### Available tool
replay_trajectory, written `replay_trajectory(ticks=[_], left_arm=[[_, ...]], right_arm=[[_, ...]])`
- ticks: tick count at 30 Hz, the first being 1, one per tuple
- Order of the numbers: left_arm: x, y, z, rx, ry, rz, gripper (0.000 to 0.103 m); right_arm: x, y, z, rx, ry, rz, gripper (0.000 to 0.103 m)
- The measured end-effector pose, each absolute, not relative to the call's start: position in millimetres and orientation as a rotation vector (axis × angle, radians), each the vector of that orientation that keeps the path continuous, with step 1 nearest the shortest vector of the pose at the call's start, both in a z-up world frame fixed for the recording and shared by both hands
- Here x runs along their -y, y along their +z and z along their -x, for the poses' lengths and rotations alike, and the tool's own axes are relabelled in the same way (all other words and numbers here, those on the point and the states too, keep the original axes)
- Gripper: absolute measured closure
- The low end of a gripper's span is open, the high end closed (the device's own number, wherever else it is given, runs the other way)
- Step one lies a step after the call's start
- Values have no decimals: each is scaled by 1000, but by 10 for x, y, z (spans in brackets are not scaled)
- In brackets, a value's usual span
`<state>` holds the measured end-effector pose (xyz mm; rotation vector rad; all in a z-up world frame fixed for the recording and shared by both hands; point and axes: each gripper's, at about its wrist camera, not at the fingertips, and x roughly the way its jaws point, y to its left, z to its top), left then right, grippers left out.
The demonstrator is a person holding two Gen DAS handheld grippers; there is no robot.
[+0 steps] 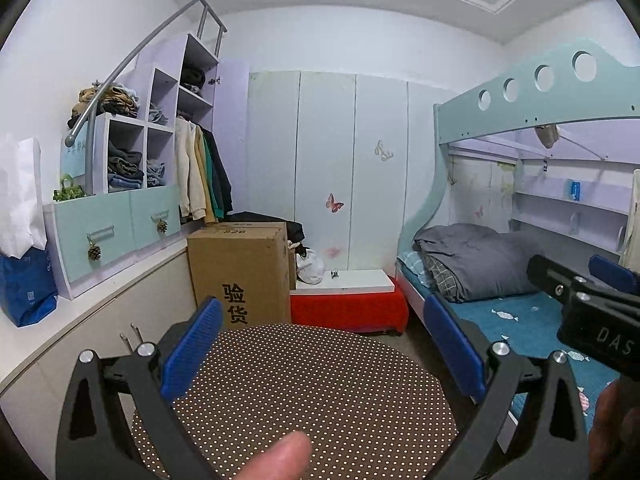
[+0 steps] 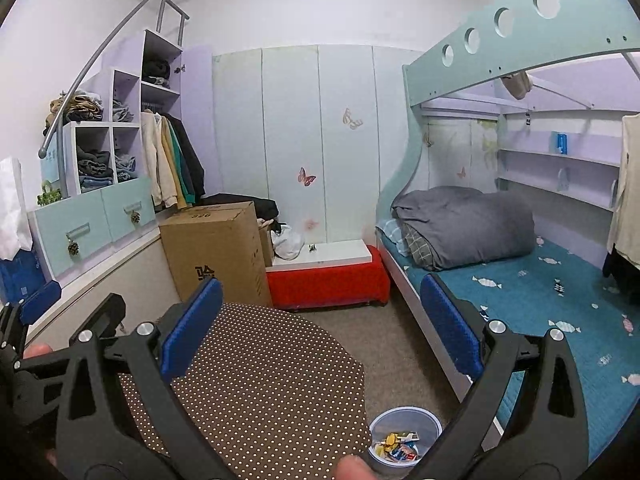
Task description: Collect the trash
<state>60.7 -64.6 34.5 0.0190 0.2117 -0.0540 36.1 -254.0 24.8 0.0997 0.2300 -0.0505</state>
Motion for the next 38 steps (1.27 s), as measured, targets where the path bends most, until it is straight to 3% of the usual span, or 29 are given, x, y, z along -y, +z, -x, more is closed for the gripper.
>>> replay_trajectory(ticks=[38], left_arm=[[670,288,-622,-227,-37,-14,5]], right_arm=[[2541,258,-335,-228,-38,-104,6]])
